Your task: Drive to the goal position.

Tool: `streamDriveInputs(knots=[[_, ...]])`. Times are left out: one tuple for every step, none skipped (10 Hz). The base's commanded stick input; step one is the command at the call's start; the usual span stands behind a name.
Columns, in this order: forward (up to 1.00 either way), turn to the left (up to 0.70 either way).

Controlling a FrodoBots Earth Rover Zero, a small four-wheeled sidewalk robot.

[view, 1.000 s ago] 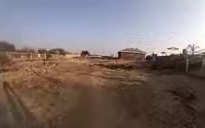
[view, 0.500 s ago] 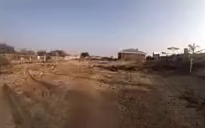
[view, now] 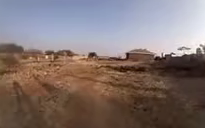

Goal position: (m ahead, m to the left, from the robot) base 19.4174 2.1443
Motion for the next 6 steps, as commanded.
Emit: streamDriveInputs(knots=[[0.7, 0.0], [0.7, 0.0], [0.7, 0.0], [0.7, 0.0], [0.7, 0.0], [0.7, 0.0]])
